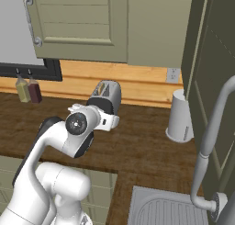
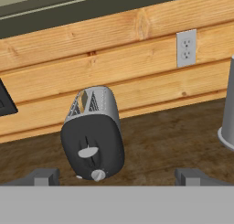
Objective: Start the toaster. Once the lever pops up, take the bread to the plate on the dining counter.
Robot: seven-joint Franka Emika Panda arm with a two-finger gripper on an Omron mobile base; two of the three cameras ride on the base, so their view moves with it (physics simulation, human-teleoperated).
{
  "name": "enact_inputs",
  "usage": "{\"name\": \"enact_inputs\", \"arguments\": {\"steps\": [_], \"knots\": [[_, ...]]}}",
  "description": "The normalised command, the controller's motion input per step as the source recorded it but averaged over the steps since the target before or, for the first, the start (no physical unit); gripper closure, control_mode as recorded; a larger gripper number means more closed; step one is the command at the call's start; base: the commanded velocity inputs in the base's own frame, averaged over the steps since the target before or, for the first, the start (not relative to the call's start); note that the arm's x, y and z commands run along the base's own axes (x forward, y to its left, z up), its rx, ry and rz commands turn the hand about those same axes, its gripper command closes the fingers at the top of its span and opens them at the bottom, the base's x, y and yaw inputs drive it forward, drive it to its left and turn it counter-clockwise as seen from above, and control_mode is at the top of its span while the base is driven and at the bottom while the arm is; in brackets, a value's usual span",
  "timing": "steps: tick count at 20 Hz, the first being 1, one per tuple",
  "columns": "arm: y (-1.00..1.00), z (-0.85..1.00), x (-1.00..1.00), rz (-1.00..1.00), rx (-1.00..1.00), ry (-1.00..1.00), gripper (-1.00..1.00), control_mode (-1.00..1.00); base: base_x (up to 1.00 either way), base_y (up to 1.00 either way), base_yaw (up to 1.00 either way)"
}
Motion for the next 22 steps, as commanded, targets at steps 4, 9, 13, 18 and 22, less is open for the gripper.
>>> {"name": "enact_inputs", "arguments": {"steps": [4, 9, 13, 18, 22], "knots": [[0.0, 0.0, 0.0, 0.0, 0.0, 0.0, -1.0, -1.0, 0.0, 0.0, 0.0], [0.0, 0.0, 0.0, 0.0, 0.0, 0.0, -1.0, -1.0, 0.0, 0.0, 0.0], [0.0, 0.0, 0.0, 0.0, 0.0, 0.0, -1.0, -1.0, 0.0, 0.0, 0.0], [0.0, 0.0, 0.0, 0.0, 0.0, 0.0, -1.0, -1.0, 0.0, 0.0, 0.0], [0.0, 0.0, 0.0, 0.0, 0.0, 0.0, -1.0, -1.0, 0.0, 0.0, 0.0]]}}
